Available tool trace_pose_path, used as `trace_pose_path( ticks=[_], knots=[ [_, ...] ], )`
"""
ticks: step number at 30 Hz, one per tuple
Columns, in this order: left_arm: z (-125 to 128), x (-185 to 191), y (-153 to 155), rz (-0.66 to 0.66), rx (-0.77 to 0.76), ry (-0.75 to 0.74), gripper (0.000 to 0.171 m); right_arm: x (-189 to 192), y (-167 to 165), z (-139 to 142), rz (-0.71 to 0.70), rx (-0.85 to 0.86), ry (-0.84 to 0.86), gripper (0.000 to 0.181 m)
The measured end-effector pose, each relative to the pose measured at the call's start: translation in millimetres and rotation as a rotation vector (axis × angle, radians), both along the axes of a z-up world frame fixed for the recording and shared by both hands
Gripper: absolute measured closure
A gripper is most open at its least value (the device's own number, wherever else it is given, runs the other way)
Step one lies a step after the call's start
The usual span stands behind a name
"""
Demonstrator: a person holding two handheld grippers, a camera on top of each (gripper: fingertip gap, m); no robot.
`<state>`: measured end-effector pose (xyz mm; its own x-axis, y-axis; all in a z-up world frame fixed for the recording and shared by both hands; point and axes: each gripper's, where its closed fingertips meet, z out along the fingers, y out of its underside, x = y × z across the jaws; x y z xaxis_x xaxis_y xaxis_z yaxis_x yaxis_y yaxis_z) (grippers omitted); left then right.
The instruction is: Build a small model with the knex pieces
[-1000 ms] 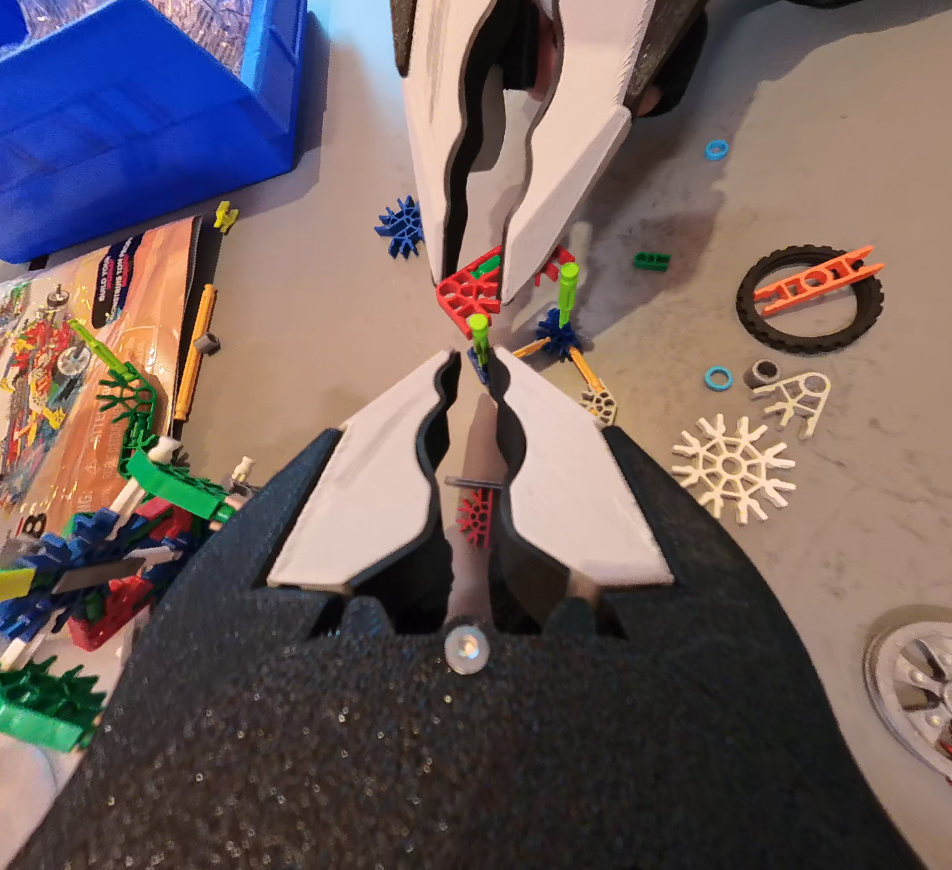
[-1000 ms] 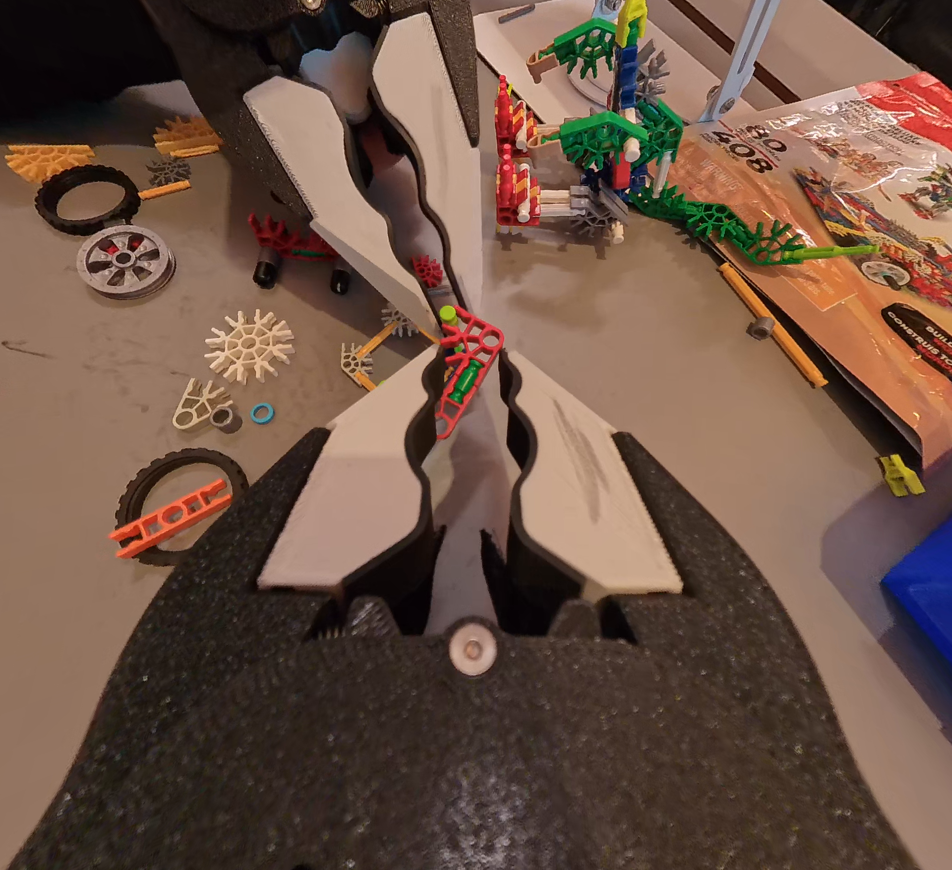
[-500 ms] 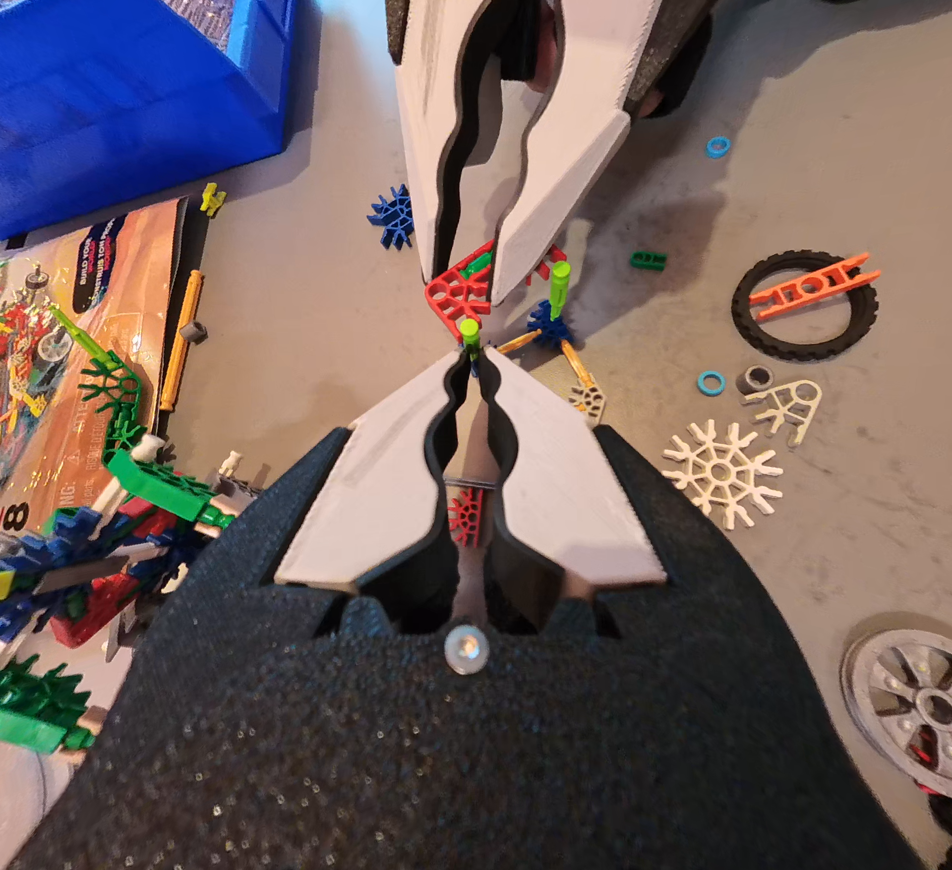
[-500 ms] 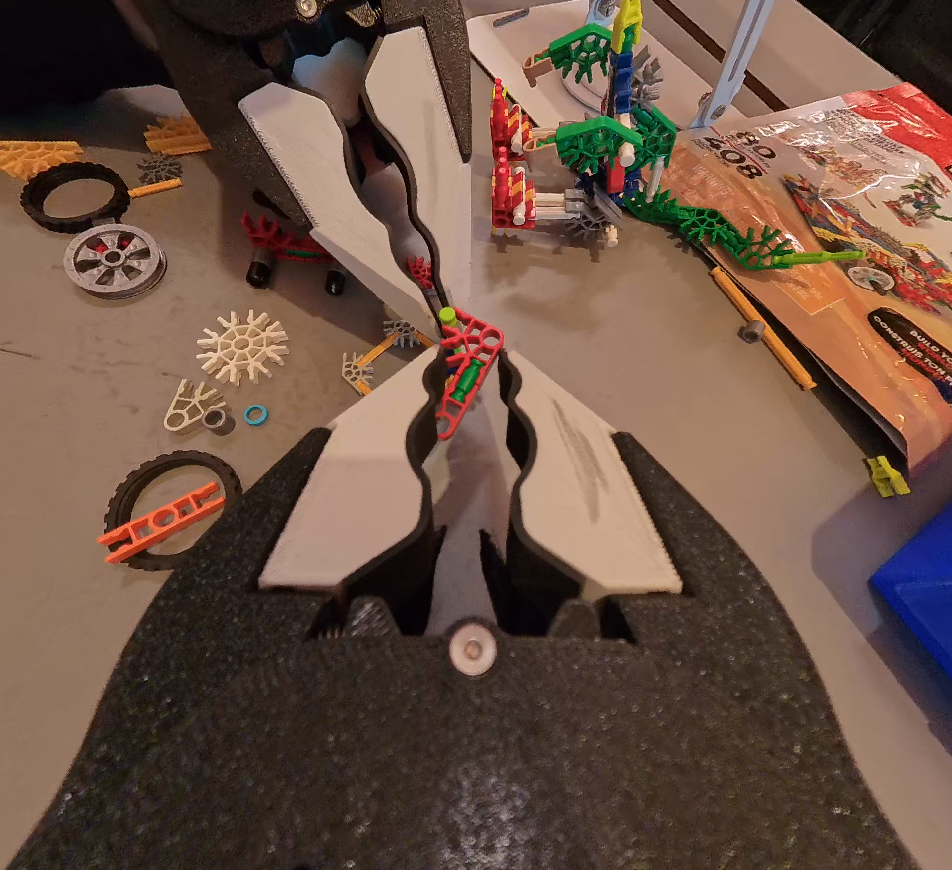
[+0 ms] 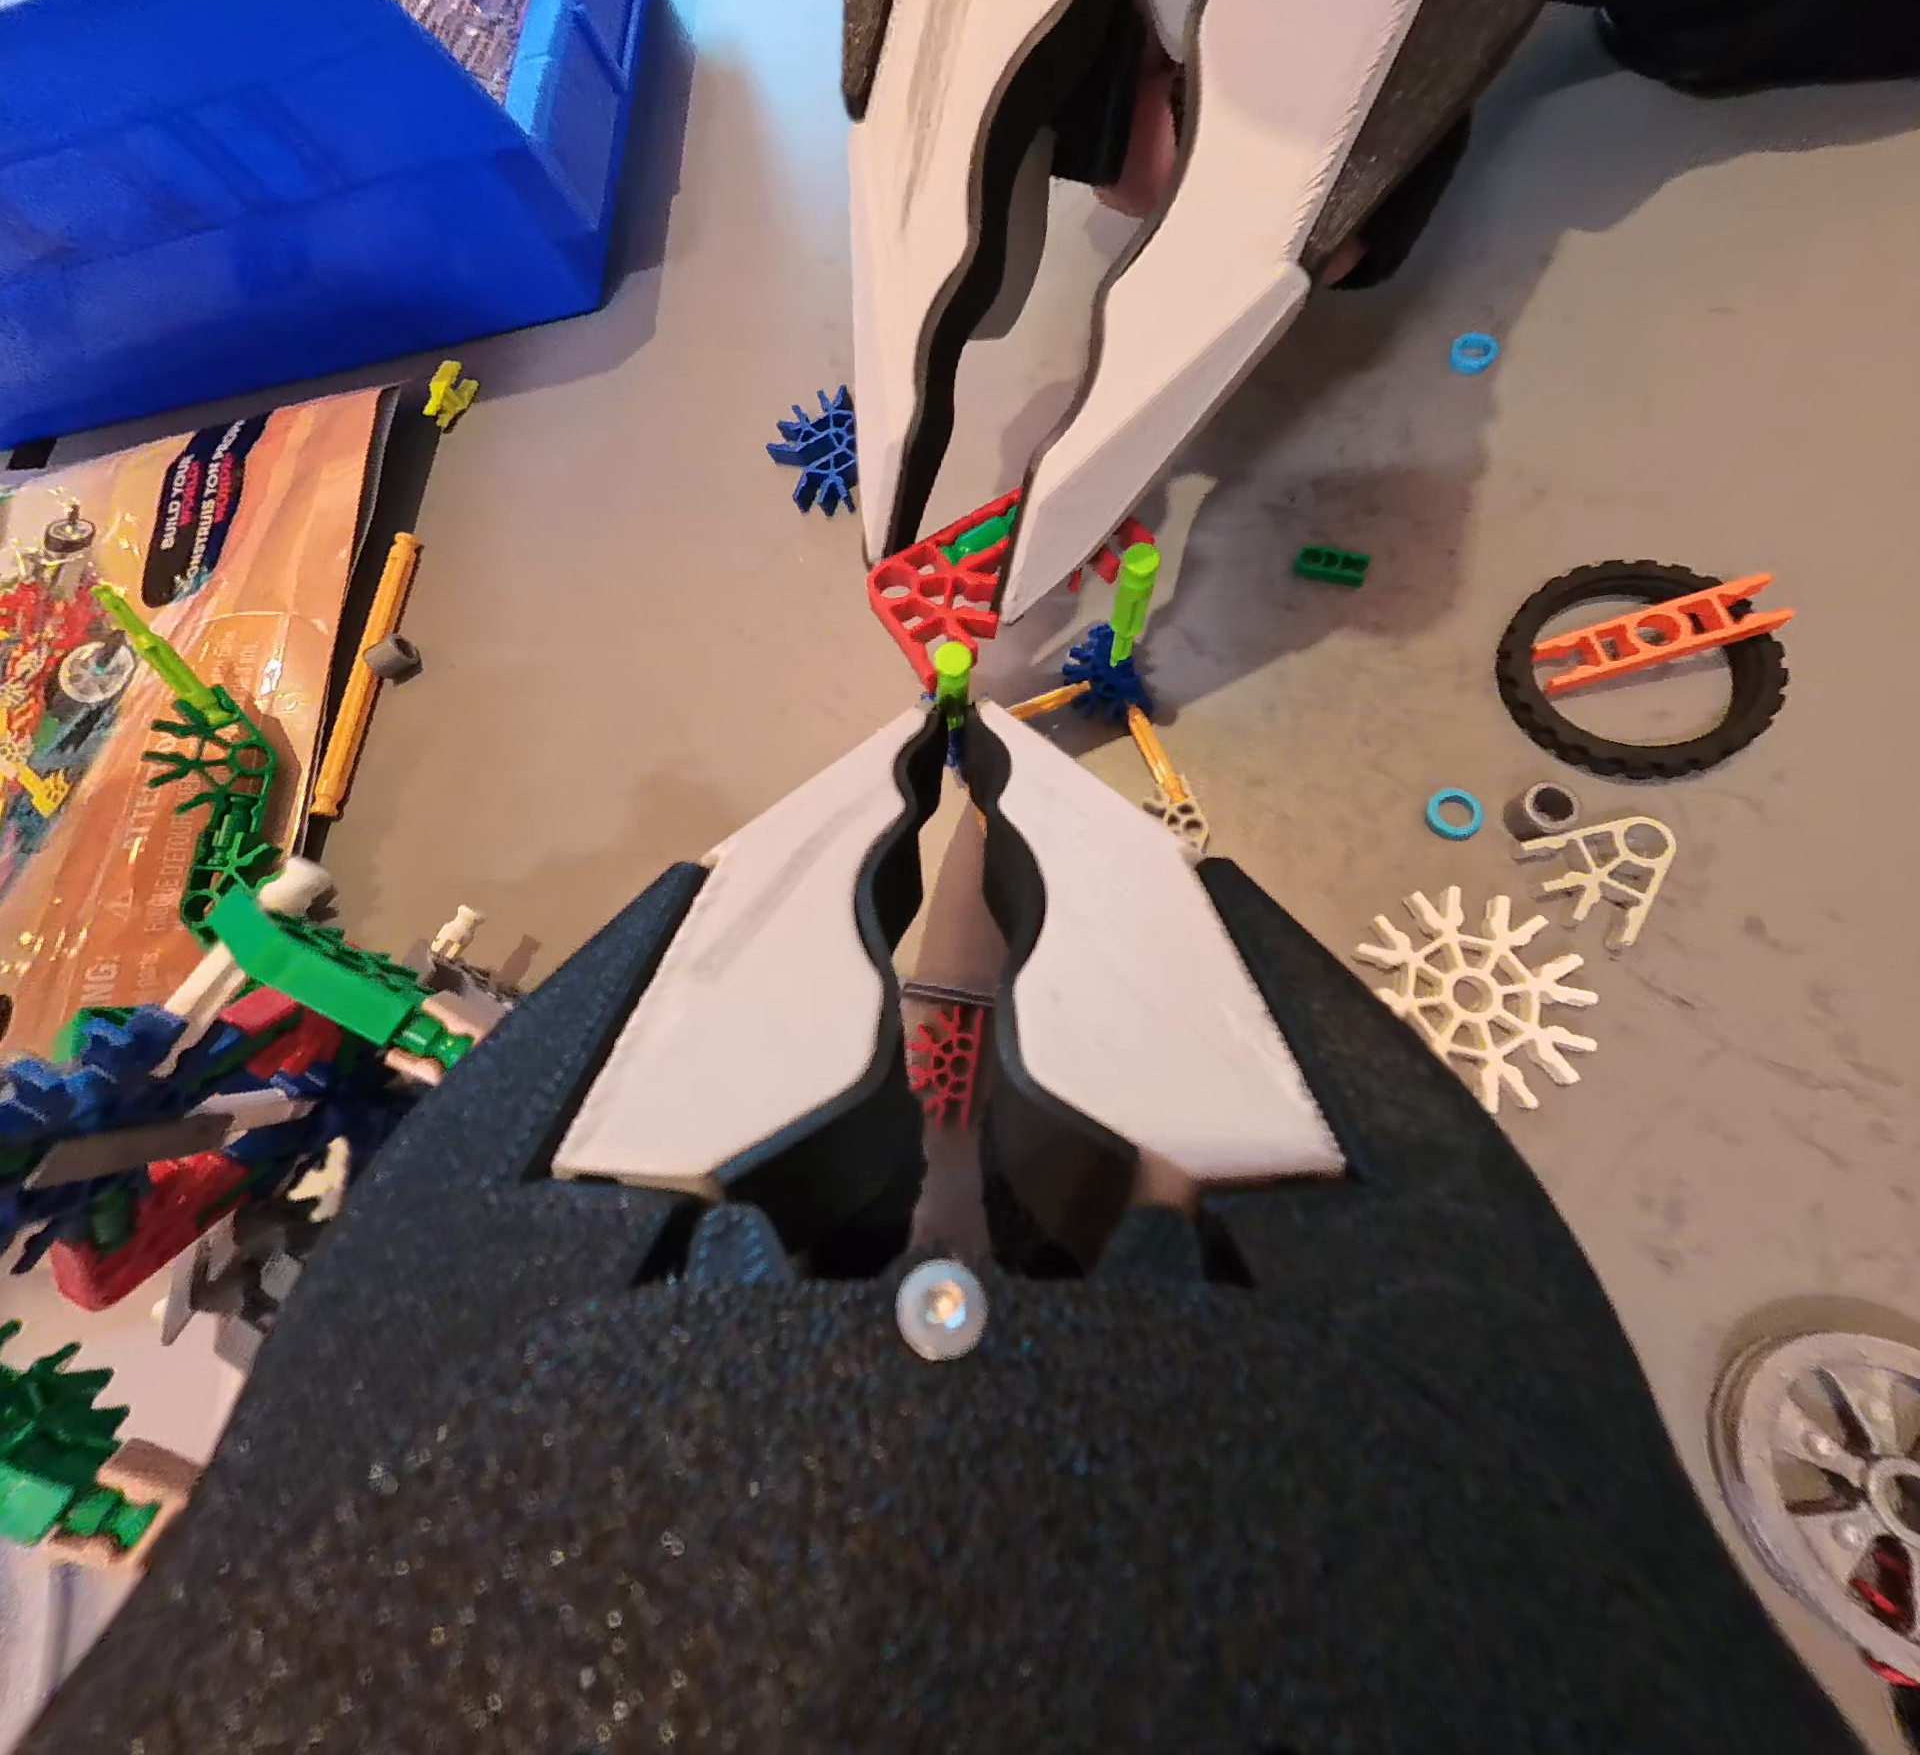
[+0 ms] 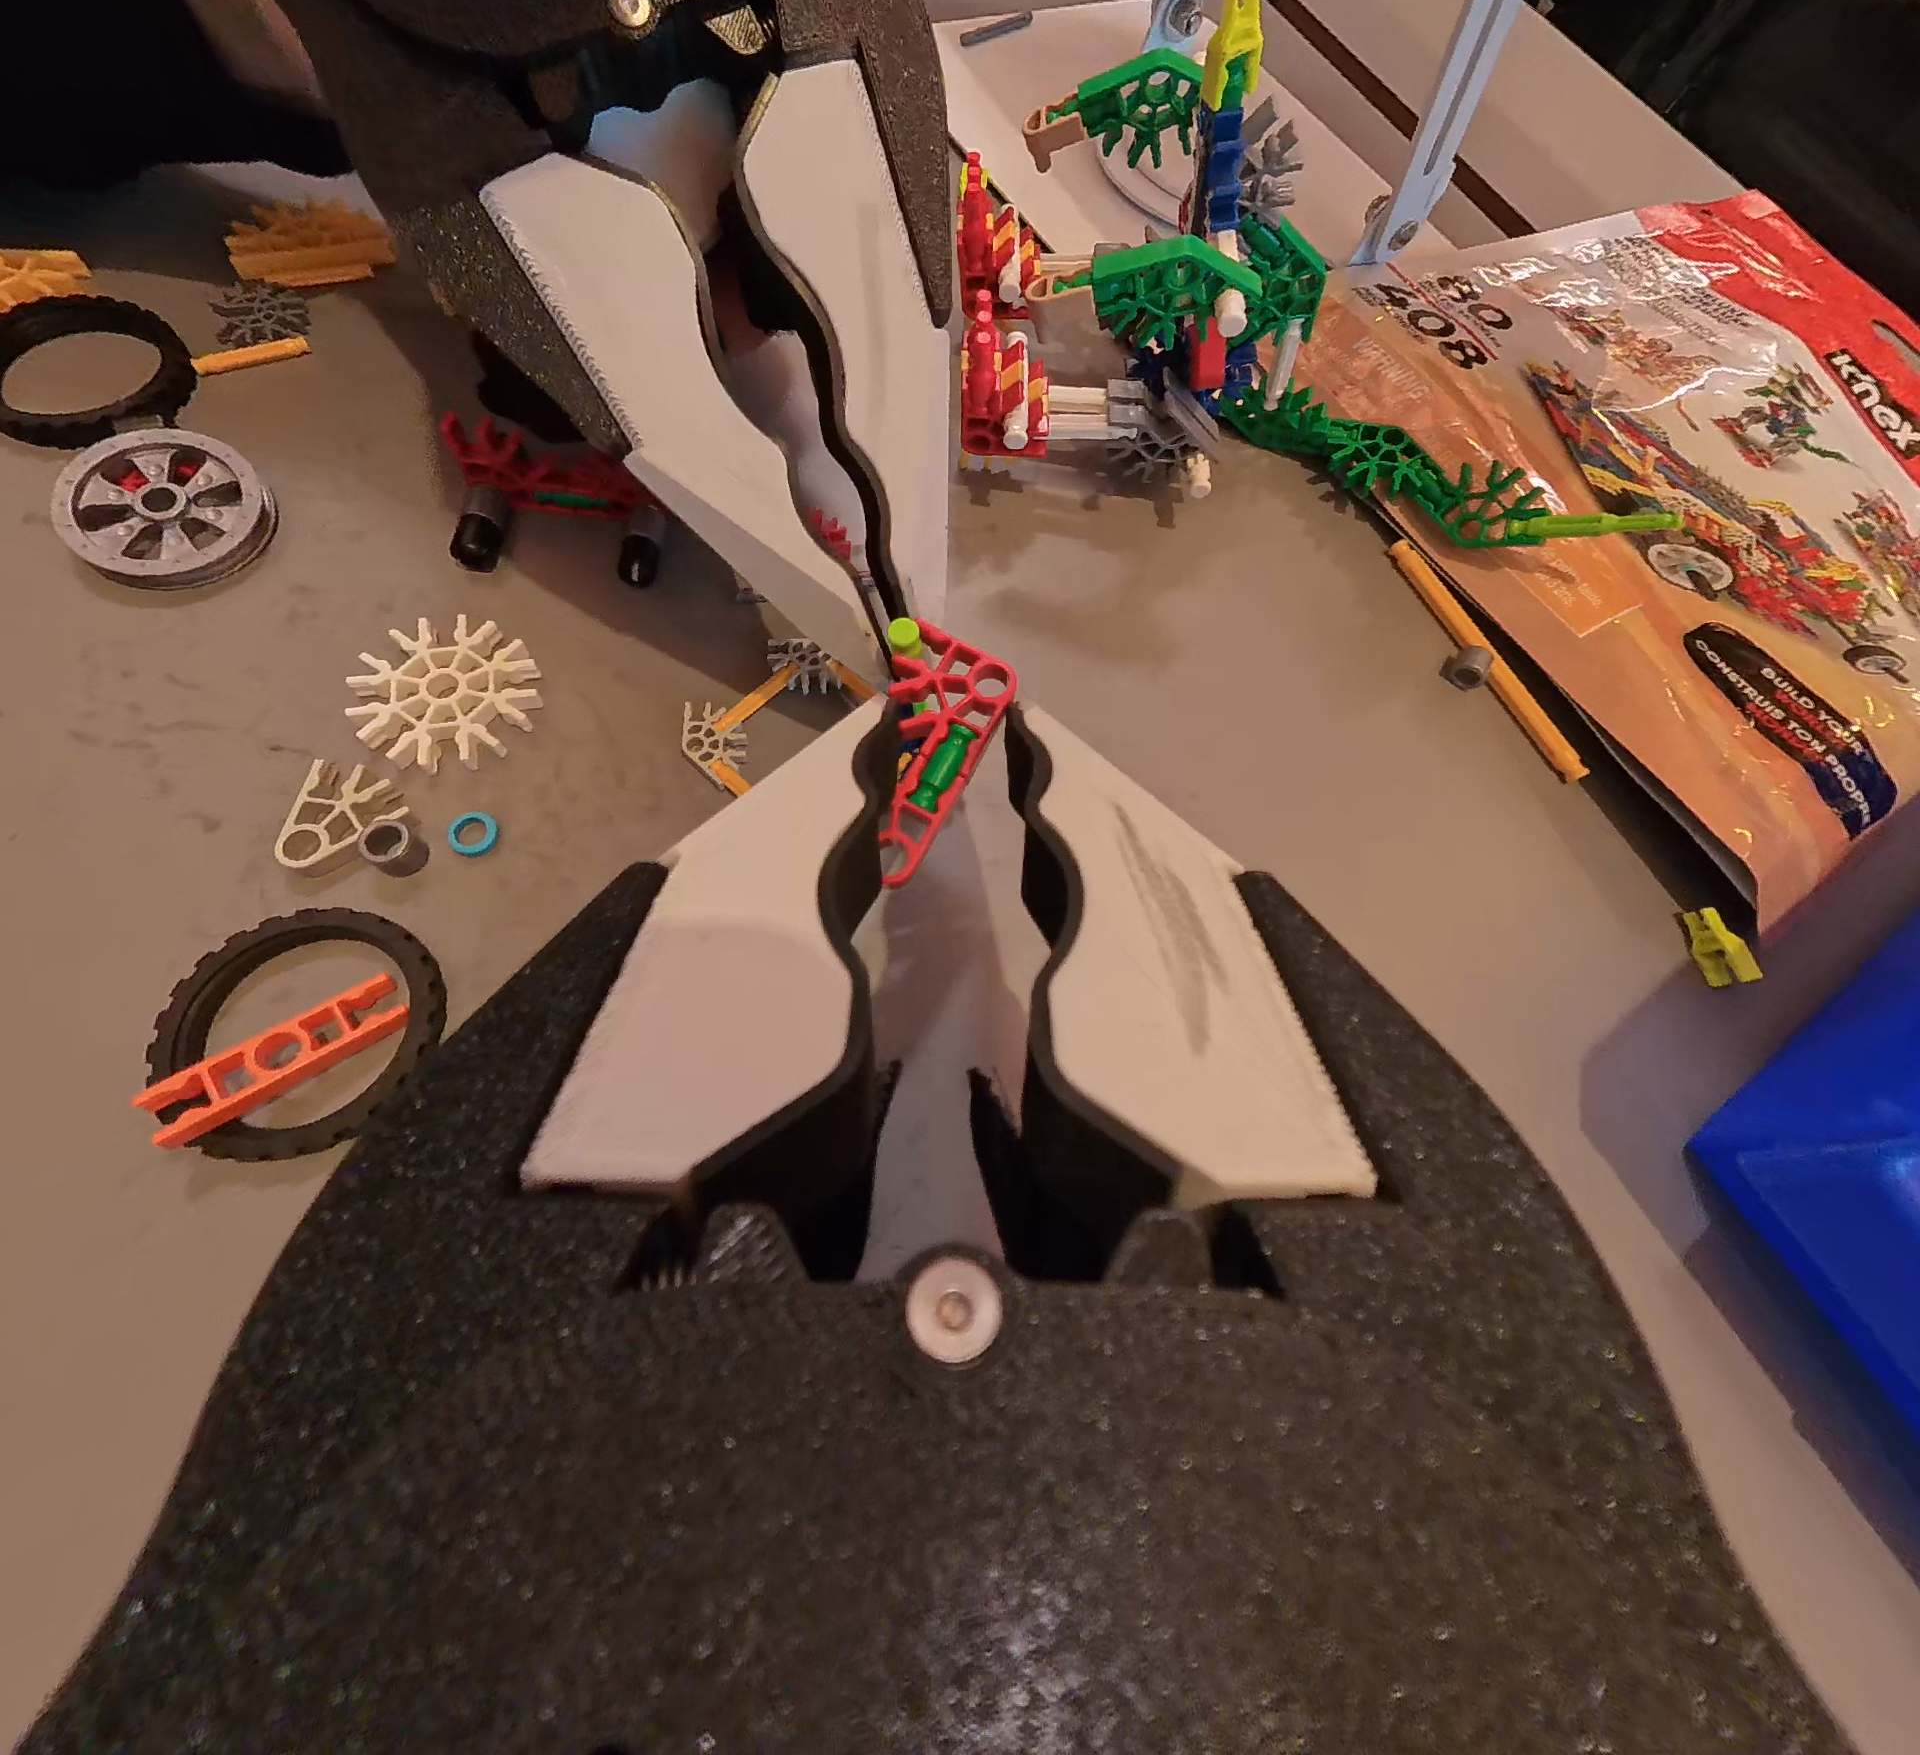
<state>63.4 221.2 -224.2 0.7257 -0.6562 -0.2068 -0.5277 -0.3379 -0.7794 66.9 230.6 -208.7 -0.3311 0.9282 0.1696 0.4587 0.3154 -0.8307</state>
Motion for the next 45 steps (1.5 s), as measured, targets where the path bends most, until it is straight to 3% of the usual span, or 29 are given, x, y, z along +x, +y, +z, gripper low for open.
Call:
trace_pose_path(
  ticks=[21,34,40,45],
  knots=[
    [9.2,-6.3,6.3,0.065,-0.075,-0.294,0.167,-4.5,6.4,2.3,-0.043,-0.011,0.024,0.163],
    [2.9,-10.5,7.1,0.095,-0.108,-0.267,0.160,-6.1,6.7,-2.8,-0.050,-0.009,0.010,0.163],
    [3.4,-11.4,7.9,0.095,-0.089,-0.250,0.169,-6.2,7.0,-1.7,-0.052,-0.009,0.015,0.163],
    [4.5,-12.1,8.6,0.099,-0.082,-0.254,0.165,-6.0,6.8,-2.3,-0.050,-0.004,0.012,0.163]
  ],
)
